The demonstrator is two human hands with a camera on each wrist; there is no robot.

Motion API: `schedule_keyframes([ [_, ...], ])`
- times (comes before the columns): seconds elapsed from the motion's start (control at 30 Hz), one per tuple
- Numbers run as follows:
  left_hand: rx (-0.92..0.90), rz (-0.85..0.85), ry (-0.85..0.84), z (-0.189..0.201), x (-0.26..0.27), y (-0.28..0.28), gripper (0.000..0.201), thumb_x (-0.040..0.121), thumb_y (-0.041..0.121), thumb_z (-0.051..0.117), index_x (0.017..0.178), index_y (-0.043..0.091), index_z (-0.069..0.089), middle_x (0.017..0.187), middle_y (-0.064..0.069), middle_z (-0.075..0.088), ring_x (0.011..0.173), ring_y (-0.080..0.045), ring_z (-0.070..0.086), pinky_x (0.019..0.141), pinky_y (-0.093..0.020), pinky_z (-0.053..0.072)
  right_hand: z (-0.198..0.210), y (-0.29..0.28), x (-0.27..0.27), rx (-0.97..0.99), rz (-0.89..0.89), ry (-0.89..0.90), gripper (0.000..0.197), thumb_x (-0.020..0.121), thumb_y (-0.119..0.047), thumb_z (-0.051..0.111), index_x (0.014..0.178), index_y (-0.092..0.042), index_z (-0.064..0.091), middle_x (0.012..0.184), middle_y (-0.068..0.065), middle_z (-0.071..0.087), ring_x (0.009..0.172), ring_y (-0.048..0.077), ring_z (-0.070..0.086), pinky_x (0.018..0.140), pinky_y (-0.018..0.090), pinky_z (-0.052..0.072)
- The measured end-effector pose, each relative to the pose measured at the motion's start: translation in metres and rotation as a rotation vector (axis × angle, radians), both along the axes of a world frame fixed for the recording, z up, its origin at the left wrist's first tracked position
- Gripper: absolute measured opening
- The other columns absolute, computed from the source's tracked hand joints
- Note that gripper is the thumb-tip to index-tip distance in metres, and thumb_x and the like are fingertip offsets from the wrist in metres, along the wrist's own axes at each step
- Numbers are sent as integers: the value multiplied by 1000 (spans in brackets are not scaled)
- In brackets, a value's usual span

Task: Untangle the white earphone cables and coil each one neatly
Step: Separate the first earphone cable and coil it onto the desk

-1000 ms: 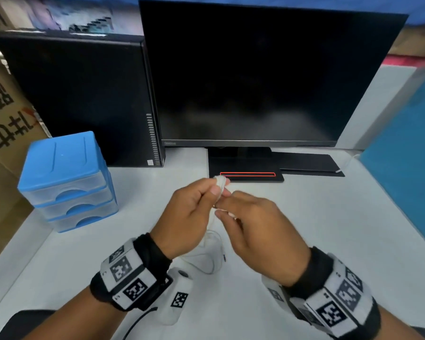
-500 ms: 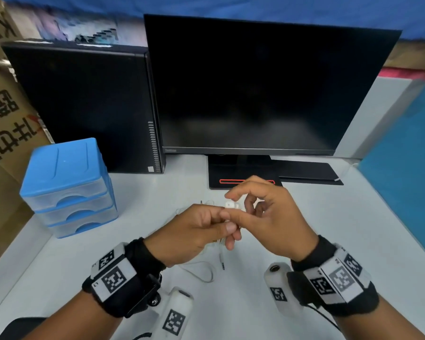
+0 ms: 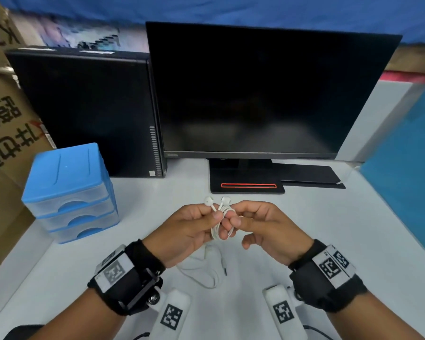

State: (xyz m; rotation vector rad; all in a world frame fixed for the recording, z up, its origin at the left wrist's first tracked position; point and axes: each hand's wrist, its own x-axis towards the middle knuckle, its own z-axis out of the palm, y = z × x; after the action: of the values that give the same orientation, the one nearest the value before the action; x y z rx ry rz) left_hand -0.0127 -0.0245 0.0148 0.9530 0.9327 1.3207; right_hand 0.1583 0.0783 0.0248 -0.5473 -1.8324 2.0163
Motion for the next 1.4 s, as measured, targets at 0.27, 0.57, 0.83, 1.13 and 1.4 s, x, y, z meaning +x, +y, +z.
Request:
schedule_keyframes([
  [0.27, 96, -162, 196, 12, -12, -8, 23, 92, 17, 57, 107, 10, 73, 89, -3, 69, 79, -16, 64, 82, -29, 50, 9, -3, 3, 87, 113, 90, 13, 84, -6, 70, 93, -10, 62, 84, 8, 70, 79, 26, 67, 52, 25, 46],
  [0.57, 168, -52, 328, 20, -4, -9, 20, 94, 10, 54, 103, 8, 72, 86, 4, 64, 82, -14, 61, 84, -24, 47, 17, -1, 7, 222, 33, 91, 16, 81, -6, 71, 90, 3, 61, 83, 12, 72, 78, 20, 66, 51, 27, 48],
  [0.83, 193, 68, 313, 22, -3, -6, 18, 91, 12, 59, 93, -2, 71, 80, 3, 62, 84, -15, 63, 89, -32, 52, 14, -6, 0, 328, -118, 115, 14, 82, -13, 75, 86, -4, 67, 80, 12, 73, 75, 21, 65, 49, 27, 43],
  [1.13, 215, 273, 305, 25, 13, -7, 18, 77, 13, 70, 87, -1, 77, 82, -24, 65, 80, -25, 70, 79, -26, 55, 21, -6, 1, 386, -201, 143, 15, 78, -4, 76, 83, 7, 67, 71, 16, 71, 62, 11, 62, 53, 9, 42],
  [1.4, 89, 345, 195, 30, 19, -7, 39, 66, 7, 77, 97, -4, 56, 82, -23, 67, 72, -36, 74, 66, -30, 57, 19, -3, 4, 336, -213, 75, 11, 77, 1, 76, 77, 4, 65, 60, 4, 66, 50, 8, 56, 48, 19, 43],
])
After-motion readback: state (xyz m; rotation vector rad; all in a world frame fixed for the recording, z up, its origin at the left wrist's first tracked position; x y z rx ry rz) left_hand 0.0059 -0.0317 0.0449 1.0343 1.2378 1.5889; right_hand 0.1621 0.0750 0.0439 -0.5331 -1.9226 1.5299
